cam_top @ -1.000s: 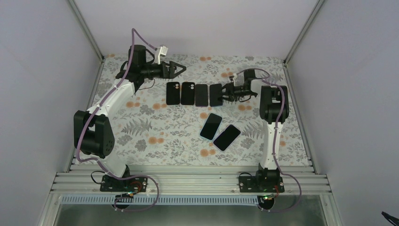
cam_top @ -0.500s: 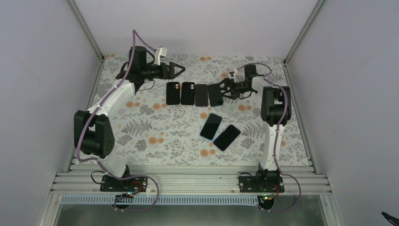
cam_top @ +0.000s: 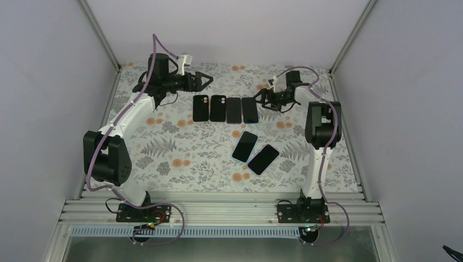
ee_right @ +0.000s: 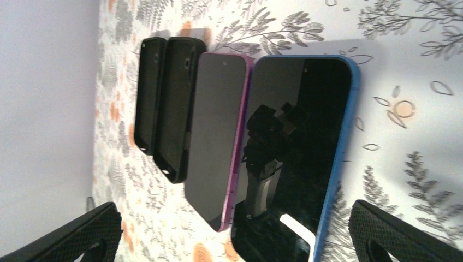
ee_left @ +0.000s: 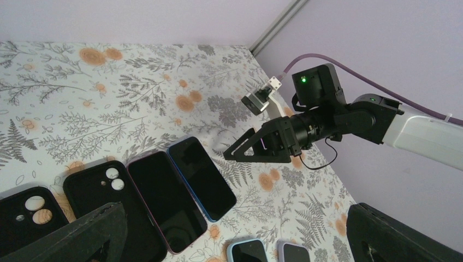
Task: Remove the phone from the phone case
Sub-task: Place the phone at the center of the board, then pick up the phone at the center of the board.
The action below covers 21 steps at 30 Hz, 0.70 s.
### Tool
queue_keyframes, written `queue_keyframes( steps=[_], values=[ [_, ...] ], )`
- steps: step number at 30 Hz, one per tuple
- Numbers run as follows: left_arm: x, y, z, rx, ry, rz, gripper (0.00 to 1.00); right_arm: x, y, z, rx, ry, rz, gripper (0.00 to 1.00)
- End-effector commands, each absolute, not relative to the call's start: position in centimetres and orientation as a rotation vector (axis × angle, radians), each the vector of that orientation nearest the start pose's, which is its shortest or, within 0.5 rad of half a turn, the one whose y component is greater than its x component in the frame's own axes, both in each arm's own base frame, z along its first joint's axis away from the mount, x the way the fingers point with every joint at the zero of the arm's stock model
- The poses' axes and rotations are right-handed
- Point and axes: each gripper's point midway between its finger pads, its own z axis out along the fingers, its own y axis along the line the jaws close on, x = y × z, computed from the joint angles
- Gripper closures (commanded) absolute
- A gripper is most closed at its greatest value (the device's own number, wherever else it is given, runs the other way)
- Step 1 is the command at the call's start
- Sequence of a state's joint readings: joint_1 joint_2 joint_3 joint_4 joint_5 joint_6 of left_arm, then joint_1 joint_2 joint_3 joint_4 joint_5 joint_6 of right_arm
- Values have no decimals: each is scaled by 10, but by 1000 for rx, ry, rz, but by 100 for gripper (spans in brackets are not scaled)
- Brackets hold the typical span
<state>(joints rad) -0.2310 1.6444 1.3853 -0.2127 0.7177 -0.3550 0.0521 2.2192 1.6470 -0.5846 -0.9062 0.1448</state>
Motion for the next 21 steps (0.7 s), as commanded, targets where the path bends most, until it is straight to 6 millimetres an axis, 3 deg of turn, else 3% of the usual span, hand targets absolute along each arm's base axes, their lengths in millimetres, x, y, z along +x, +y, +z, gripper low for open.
queue_keyframes(
  steps=[1, 7, 14, 18, 21],
  values=[
    [428, -214, 293, 370, 2024, -1054, 0, 484, 150, 99, -369, 2496, 1036, 3],
    [428, -213, 294, 378, 2019, -1050, 0, 466, 136, 100, -584, 2461, 795, 2],
    [429, -214, 293, 382, 2019, -1053, 0, 443, 136, 77, -747, 2474, 559, 3],
    [426, -216, 283, 397, 2045, -1022, 0, 432, 141, 71, -766, 2481, 541, 3],
    [415, -226, 265, 432, 2088, -983, 0, 428, 144, 74, -747, 2481, 576, 3]
  ],
)
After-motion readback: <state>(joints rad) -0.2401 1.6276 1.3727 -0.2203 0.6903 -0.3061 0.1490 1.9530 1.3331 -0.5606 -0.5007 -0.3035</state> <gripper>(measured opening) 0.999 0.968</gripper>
